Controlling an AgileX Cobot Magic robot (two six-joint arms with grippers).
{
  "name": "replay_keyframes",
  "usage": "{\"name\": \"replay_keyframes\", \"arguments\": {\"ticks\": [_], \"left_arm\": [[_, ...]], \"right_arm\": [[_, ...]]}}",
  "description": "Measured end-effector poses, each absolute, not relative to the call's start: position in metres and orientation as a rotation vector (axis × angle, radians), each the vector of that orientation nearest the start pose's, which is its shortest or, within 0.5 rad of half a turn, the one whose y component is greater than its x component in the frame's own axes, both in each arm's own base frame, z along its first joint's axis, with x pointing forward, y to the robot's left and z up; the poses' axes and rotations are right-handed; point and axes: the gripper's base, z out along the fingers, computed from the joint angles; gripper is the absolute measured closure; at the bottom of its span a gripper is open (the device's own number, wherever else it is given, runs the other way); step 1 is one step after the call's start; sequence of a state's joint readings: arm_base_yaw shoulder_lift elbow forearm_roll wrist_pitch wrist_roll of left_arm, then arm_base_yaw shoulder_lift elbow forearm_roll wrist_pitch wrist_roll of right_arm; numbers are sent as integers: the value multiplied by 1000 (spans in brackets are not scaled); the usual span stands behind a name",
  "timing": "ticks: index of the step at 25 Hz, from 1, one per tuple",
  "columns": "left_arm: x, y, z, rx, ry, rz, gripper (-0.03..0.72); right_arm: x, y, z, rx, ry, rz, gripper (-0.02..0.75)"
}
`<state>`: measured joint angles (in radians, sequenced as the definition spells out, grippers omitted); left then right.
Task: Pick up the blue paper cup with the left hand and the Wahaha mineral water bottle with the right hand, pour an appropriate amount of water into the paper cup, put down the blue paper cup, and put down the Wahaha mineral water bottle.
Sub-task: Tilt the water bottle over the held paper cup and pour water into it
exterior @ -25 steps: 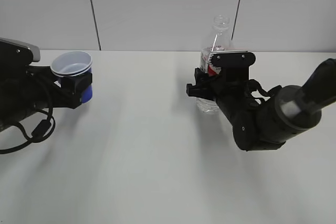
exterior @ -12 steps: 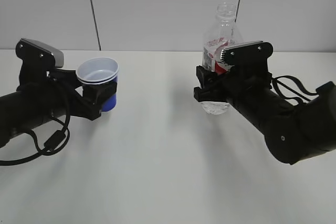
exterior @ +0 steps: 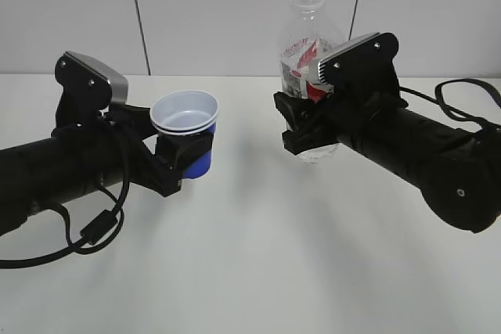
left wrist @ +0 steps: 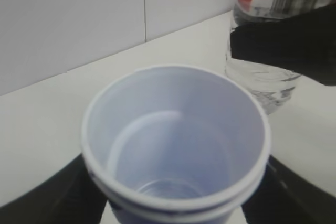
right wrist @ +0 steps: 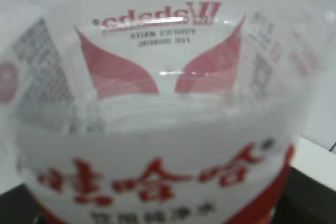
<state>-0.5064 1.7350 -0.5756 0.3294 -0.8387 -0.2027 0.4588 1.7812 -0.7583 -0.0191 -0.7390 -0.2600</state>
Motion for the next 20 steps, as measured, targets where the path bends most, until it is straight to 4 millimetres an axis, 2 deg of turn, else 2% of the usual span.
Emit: {"name": "replay_keyframes", "arguments": {"ticks": [10, 20], "left_arm": [[245, -186, 159, 714, 1781, -614, 153], [241, -192, 159, 748, 1771, -628, 153]], "right_arm": [[314, 157, 186, -922, 1530, -92, 235], [314, 157, 186, -1126, 1398, -287, 235]]}}
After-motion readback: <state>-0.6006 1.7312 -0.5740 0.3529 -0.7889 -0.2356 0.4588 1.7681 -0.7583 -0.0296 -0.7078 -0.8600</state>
